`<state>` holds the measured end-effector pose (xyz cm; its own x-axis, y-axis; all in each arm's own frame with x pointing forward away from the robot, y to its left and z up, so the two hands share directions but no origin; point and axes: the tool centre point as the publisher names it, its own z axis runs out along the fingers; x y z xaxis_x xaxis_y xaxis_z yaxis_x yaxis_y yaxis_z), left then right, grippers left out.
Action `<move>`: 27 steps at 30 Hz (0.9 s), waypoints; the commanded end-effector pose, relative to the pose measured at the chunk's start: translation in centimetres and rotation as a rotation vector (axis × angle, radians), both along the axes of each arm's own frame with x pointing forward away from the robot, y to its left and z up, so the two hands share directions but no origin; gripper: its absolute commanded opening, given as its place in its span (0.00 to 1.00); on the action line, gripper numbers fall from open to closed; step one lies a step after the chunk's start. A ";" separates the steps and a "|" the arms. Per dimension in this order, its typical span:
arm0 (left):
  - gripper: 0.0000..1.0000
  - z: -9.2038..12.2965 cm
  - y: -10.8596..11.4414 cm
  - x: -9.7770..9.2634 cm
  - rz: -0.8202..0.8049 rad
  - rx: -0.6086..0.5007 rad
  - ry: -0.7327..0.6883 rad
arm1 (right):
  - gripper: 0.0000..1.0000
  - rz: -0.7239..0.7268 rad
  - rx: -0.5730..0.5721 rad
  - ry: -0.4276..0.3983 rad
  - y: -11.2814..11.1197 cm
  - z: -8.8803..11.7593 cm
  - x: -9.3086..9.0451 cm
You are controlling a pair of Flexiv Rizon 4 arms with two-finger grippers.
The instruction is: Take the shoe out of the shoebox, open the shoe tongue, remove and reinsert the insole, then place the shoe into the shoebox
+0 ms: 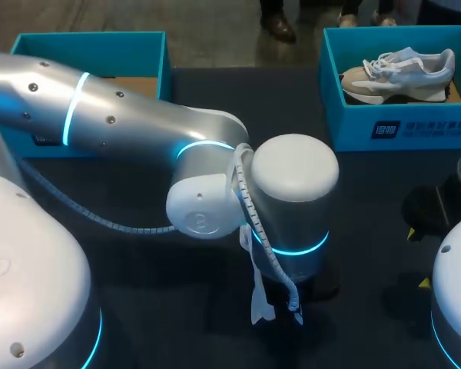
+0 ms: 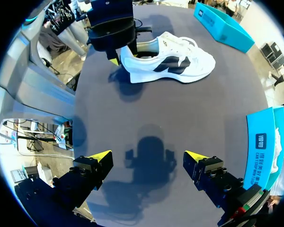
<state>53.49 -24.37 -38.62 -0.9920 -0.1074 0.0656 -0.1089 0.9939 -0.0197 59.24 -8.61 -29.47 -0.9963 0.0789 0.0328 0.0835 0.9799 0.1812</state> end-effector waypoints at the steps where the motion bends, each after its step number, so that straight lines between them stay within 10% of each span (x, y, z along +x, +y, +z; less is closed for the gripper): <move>1: 0.14 -0.5 -0.4 0.0 0.011 0.010 -0.003 | 1.00 -0.001 -0.002 -0.005 0.0 0.0 -0.3; 2: 0.00 -0.5 -0.4 0.1 0.014 0.009 -0.002 | 1.00 -0.001 -0.002 -0.005 0.0 0.0 -0.3; 13: 0.00 1.3 0.8 1.2 0.009 0.007 -0.008 | 1.00 -0.001 -0.002 -0.005 0.0 0.0 -0.3; 27: 0.00 8.9 5.4 6.7 -0.081 0.033 0.051 | 1.00 -0.001 -0.002 -0.005 0.0 0.0 -0.3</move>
